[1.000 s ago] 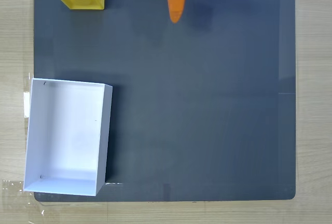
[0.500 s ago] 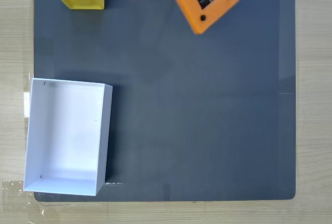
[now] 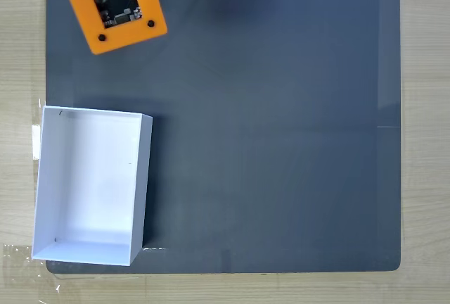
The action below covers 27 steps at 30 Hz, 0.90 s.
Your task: Grasp a yellow block and put it in the box
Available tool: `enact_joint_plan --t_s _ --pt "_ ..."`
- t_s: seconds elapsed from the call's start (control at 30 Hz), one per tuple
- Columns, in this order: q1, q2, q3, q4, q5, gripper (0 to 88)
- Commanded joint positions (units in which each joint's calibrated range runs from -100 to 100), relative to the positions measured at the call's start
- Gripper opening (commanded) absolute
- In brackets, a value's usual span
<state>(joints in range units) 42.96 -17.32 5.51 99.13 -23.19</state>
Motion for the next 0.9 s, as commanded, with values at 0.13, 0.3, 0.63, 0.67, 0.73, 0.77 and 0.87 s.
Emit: enact_joint_plan --t_s 0.13,0.3,0.63,0.67,0.73,0.77,0.87 --pt "11.59 3.00 8.65 0.52 -0.21 1.8" --pt "14.19 5.88 8.74 0.52 2.31 2.5" --pt "17.31 6.13 8.65 0.60 11.33 14.5" --pt "17.65 6.13 8.65 0.60 11.86 18.8" --pt "17.73 6.05 8.65 0.60 12.23 27.2" --pt "17.73 6.05 8.65 0.60 12.28 30.8" --pt "17.73 6.05 8.83 0.60 12.33 38.2"
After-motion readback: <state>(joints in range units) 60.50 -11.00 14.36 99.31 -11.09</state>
